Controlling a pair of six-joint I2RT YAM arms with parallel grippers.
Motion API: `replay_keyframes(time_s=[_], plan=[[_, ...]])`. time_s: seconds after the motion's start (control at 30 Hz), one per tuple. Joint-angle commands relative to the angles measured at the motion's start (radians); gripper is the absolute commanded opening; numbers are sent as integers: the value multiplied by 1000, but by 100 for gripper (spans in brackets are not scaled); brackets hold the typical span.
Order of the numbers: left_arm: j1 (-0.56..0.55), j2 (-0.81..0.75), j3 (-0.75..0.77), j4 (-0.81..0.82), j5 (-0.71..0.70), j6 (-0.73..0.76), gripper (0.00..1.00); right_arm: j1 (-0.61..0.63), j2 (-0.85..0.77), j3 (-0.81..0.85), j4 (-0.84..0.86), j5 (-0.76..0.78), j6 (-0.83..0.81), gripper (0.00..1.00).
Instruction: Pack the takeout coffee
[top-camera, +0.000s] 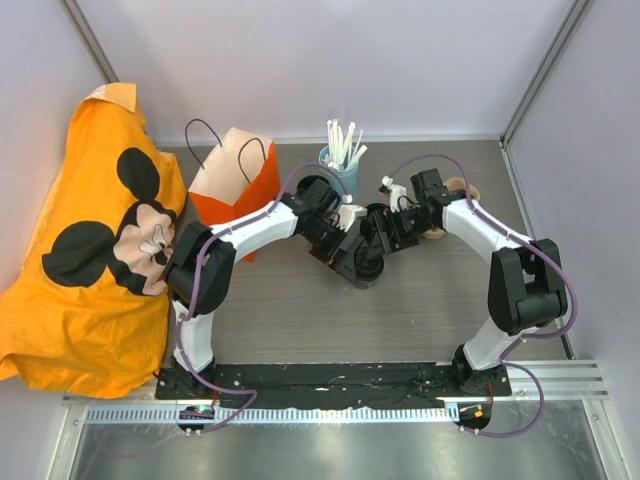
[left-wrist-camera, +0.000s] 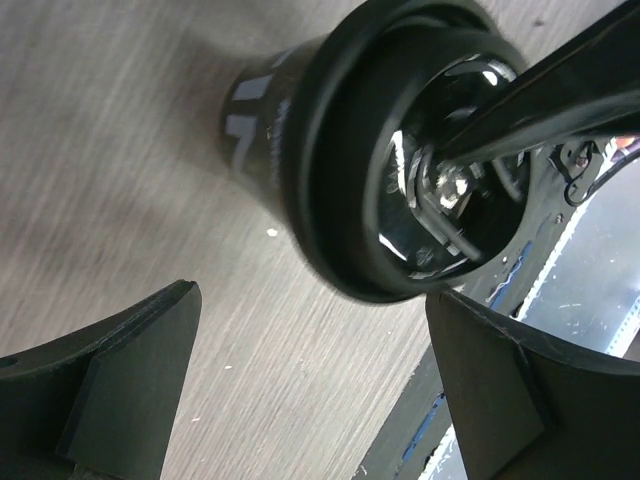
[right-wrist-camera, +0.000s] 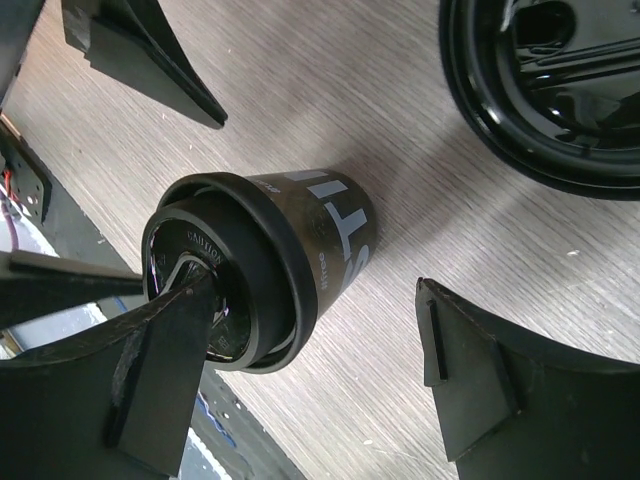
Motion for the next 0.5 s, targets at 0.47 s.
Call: replay_keyframes(time_s=[0.47], plan=[[-39, -44, 12, 92, 89, -55, 100, 13, -56, 137, -72, -6, -24, 89]])
